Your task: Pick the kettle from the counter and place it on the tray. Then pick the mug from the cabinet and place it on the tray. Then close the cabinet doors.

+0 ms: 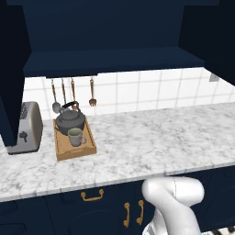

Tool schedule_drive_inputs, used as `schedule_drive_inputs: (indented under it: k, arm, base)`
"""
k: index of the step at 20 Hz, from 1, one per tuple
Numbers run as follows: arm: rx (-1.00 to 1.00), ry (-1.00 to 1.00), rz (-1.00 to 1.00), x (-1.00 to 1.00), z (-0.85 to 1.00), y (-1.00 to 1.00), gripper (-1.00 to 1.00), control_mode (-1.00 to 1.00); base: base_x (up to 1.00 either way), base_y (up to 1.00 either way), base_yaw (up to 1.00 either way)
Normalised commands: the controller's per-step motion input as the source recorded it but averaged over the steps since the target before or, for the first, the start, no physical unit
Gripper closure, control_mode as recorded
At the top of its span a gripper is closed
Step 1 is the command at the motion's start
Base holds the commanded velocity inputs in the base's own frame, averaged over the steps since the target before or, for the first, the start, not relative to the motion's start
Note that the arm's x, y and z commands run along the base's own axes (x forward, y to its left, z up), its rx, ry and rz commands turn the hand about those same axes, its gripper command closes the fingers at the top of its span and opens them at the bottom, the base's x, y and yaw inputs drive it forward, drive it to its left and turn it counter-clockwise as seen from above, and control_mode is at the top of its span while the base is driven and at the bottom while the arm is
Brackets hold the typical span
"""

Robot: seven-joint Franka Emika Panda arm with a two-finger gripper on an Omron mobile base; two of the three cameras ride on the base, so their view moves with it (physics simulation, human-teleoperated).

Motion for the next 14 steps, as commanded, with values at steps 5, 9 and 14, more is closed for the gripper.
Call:
schedule_drive_inputs:
  k: [5, 9, 14]
  arm:
    - [0.0, -0.03, 0.0, 0.03, 0.1, -0.19, -1.0, -1.0]
    - [0.04, 0.0, 0.0, 0.32, 0.0, -0.33, -1.0, -1.0]
    - [0.02, 0.0, 0.05, 0.51, 0.0, -0.26, -1.0, -1.0]
  base:
    - [0.0, 0.0, 0.0]
    - [0.0, 0.0, 0.0]
    - [0.0, 0.0, 0.0]
